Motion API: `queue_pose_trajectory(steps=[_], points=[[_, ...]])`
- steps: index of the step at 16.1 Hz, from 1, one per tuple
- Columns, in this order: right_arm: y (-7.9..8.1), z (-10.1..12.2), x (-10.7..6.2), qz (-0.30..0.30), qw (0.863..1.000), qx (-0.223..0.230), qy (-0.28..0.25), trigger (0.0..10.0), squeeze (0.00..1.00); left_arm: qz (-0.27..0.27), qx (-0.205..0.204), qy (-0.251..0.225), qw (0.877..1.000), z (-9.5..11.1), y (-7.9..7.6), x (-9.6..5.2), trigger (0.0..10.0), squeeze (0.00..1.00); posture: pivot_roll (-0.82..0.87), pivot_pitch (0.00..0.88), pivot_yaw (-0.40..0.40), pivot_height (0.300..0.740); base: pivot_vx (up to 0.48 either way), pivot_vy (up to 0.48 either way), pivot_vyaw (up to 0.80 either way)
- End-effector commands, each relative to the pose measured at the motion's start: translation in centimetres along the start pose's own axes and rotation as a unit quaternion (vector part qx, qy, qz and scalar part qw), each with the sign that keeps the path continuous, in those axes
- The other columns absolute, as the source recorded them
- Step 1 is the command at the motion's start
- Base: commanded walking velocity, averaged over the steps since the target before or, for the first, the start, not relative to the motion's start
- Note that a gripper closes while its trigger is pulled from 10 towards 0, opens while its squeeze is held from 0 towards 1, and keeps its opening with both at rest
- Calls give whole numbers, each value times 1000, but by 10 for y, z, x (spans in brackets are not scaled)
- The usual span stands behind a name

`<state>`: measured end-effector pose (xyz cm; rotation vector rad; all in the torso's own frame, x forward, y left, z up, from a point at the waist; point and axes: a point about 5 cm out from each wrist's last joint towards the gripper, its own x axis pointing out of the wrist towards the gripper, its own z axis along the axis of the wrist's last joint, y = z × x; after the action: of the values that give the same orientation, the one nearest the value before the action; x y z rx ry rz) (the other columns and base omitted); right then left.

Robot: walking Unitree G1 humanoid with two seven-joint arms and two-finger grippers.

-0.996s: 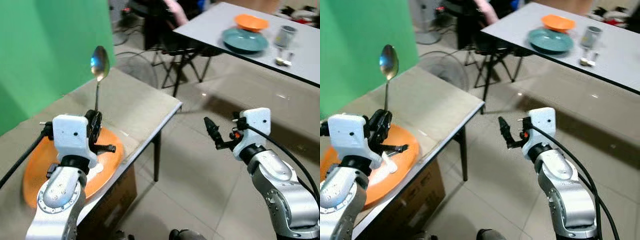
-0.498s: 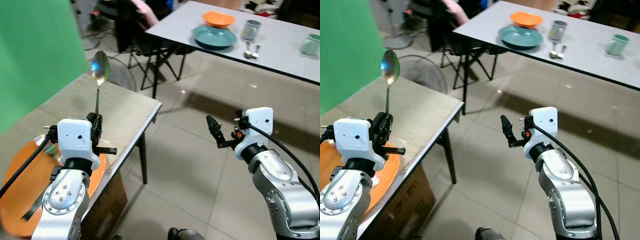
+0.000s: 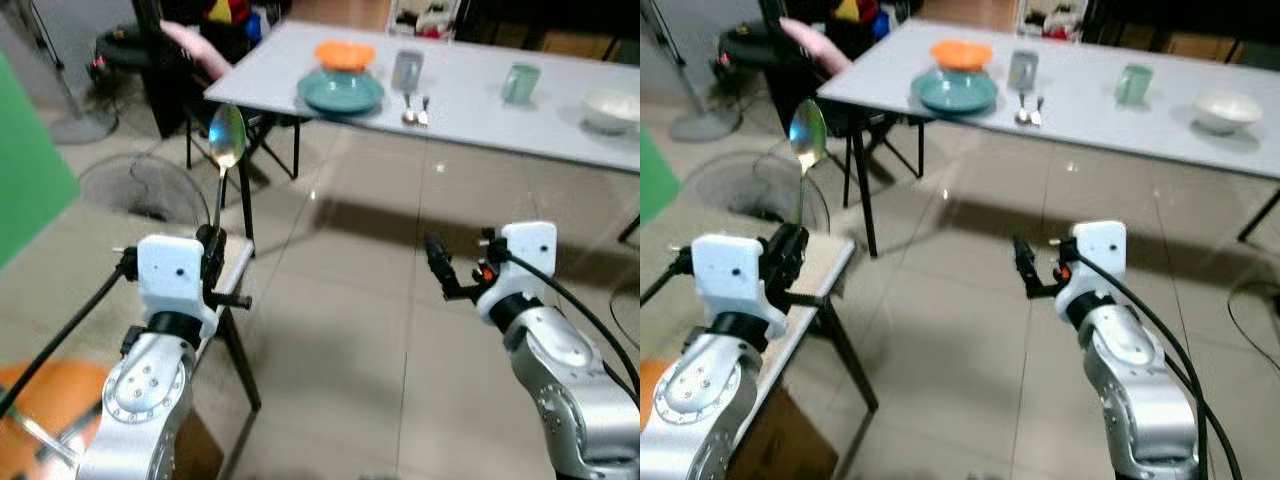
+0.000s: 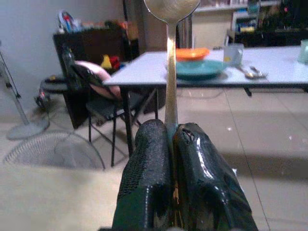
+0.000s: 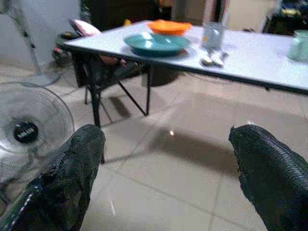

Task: Setting the table

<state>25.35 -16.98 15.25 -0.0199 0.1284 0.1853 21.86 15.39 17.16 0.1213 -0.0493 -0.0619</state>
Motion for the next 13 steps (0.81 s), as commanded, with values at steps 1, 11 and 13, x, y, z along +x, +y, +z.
queue_pose_trajectory(steps=[1, 11, 13], points=[[3, 1, 0, 2, 1000, 4, -2, 10000, 0, 0, 4, -1, 1000, 0, 2, 0, 10000, 0, -67, 17, 19, 740, 304, 0, -775], [-1, 1, -7, -13, 1000, 5, -5, 10000, 0, -39, 5, 6, 999, -6, -10, 3, 10000, 0, -95, 4, 52, 740, 313, 0, -775], [0, 1, -7, -13, 1000, 6, -6, 10000, 0, -43, 6, 7, 999, -7, -12, 3, 10000, 0, -96, 2, 56, 740, 319, 0, -775]])
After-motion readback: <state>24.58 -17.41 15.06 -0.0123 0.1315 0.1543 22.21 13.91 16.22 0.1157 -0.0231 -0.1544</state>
